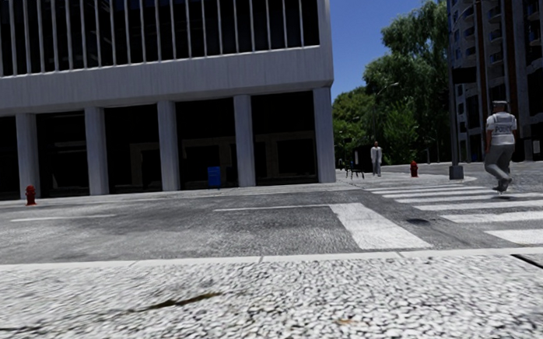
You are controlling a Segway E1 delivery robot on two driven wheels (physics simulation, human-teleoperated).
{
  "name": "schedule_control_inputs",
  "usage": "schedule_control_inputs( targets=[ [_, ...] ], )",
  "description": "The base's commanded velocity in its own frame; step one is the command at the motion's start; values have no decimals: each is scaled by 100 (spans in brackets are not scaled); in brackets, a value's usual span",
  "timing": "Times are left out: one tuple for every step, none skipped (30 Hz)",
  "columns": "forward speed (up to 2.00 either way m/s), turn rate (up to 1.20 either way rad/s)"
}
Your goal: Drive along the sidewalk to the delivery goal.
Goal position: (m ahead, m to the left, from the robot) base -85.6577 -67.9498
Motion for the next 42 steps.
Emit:
schedule_control_inputs(
  targets=[
    [0, -70],
    [0, -70],
    [0, -70],
    [0, -70],
    [0, -70],
    [0, -70],
    [0, -70],
    [0, -70],
    [0, -70],
    [0, -70],
    [0, -70],
    [0, -70],
    [0, -70],
    [0, -70],
    [0, -70],
    [0, -70],
    [0, -70],
    [0, -70],
    [0, -70],
    [0, -70],
    [0, -70],
    [0, -70],
    [0, -70],
    [0, -70],
    [0, -70],
    [0, -70],
    [0, -70],
    [0, -70],
    [0, -70],
    [0, -70],
    [0, -71],
    [0, -74],
    [0, -75],
    [0, -75],
    [0, -75],
    [0, -76],
    [0, -76],
    [0, -76],
    [0, -76],
    [0, -76],
    [0, -76],
    [0, -76]
  ],
)
